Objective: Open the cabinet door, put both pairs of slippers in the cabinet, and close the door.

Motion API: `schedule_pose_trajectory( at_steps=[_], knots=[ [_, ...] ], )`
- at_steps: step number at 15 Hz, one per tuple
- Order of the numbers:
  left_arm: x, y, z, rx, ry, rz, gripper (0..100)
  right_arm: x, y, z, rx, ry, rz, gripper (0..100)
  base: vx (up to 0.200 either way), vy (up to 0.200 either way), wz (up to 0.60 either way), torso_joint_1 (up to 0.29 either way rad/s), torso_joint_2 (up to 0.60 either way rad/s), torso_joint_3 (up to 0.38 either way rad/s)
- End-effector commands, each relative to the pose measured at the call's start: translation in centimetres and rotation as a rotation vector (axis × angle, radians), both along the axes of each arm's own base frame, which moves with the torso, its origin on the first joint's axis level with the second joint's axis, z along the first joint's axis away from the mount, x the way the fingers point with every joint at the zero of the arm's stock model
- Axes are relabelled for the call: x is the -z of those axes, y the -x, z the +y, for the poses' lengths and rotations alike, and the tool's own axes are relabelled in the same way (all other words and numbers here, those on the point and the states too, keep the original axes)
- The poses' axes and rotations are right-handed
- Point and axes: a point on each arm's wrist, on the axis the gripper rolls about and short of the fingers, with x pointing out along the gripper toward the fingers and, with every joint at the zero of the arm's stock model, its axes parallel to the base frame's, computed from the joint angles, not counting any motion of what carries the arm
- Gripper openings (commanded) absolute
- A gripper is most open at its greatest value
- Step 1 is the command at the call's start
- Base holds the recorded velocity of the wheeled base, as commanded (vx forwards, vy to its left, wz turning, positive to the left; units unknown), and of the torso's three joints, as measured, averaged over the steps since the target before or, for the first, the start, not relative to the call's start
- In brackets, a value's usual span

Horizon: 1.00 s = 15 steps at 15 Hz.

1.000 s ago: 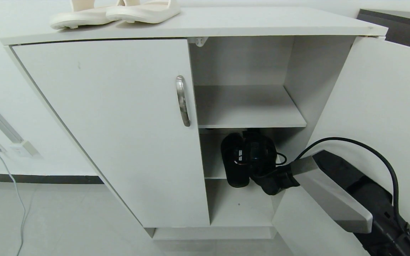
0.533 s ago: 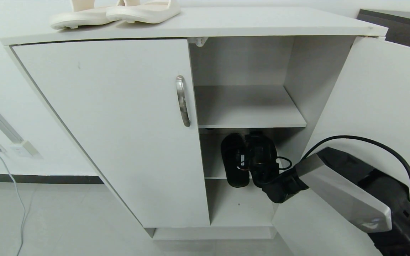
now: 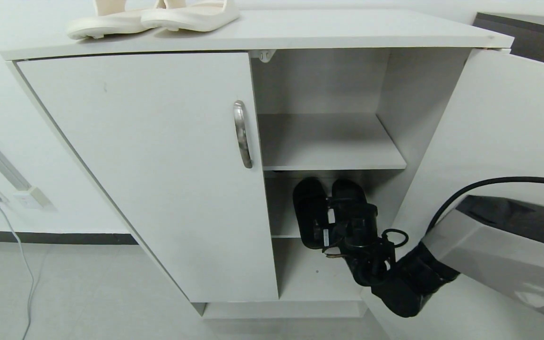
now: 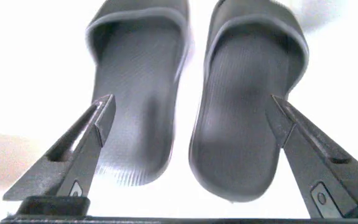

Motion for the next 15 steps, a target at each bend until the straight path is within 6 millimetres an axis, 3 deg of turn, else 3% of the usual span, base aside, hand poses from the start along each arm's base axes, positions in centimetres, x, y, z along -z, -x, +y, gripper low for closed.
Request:
schedule_pose_trajectory(
  at_steps=[1,3,10,15],
  knots=[
    [0.0,0.0,0.0,0.000,0.000,0.001,0,-2.6,4.0,-0.3,-0.062,-0.021,-0.022,100,0.000,0.000,0.00,0.000,0.00,0.000],
    [0.0,0.0,0.0,0.000,0.000,0.001,0,-3.7,6.3,-0.6,-0.105,-0.034,-0.033,100,-0.100,0.000,0.00,-0.001,0.00,0.004],
    [0.0,0.0,0.0,0.000,0.000,0.001,0,-3.9,6.8,-0.8,-0.129,-0.032,-0.028,100,-0.200,0.000,0.00,0.004,0.00,0.001],
    [0.0,0.0,0.0,-0.001,0.002,0.002,0,-3.2,7.0,-0.7,-0.134,-0.016,-0.011,100,0.000,0.000,0.00,0.000,0.00,0.000]
  ],
)
